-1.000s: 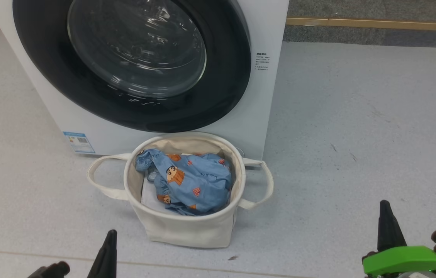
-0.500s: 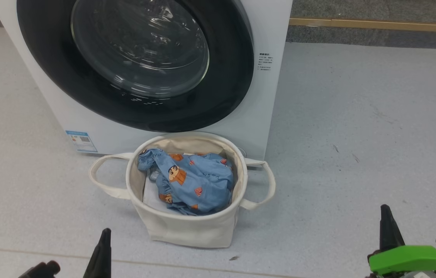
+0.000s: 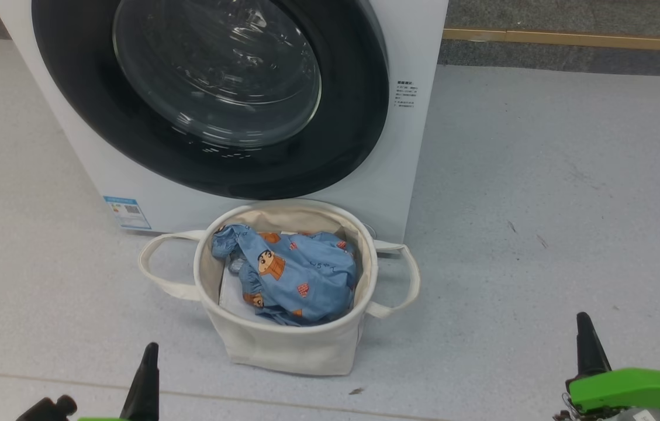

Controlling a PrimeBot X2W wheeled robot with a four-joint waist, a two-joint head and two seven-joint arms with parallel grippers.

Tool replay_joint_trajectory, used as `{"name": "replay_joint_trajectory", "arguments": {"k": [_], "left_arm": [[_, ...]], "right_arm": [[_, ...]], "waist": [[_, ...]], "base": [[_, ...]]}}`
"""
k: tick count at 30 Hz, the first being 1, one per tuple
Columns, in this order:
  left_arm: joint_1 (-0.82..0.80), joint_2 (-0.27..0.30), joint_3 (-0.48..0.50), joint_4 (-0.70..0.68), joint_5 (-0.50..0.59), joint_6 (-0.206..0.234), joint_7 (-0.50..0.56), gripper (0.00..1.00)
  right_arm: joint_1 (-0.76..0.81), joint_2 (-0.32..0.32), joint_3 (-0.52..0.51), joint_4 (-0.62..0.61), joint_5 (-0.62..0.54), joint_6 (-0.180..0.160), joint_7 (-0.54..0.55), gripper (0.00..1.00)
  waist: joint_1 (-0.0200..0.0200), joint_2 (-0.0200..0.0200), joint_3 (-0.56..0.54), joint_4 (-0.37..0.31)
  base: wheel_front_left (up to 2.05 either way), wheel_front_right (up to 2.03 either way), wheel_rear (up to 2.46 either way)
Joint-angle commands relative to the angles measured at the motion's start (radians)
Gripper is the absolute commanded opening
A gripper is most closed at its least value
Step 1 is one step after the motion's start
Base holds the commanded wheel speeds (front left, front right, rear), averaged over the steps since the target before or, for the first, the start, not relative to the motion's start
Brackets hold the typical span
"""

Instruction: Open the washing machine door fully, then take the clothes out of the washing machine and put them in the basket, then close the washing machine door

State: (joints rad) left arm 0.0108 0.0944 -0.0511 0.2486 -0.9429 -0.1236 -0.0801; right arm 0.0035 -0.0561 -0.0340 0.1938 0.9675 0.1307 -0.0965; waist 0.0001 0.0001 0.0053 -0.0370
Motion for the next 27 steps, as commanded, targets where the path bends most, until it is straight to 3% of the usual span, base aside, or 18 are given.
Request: {"name": "replay_joint_trajectory", "arguments": {"k": [1, 27], "left_arm": [[-0.053, 0.002, 0.028, -0.027, -0.036, -0.004, 0.008, 0.0], [-0.081, -0.01, 0.076, -0.017, -0.319, -0.005, 0.08, 0.0]], "right_arm": [[-0.052, -0.018, 0.005, -0.026, 0.035, 0.0, 0.009, 0.0], [-0.076, -0.021, -0.014, 0.007, 0.313, 0.0, 0.082, 0.0]], "waist": [[0.0, -0.0001, 0.0, 0.001], [0.0, -0.0001, -0.001, 0.017]], "base": [[0.0, 0.0, 0.0], [0.0, 0.0, 0.0]]}}
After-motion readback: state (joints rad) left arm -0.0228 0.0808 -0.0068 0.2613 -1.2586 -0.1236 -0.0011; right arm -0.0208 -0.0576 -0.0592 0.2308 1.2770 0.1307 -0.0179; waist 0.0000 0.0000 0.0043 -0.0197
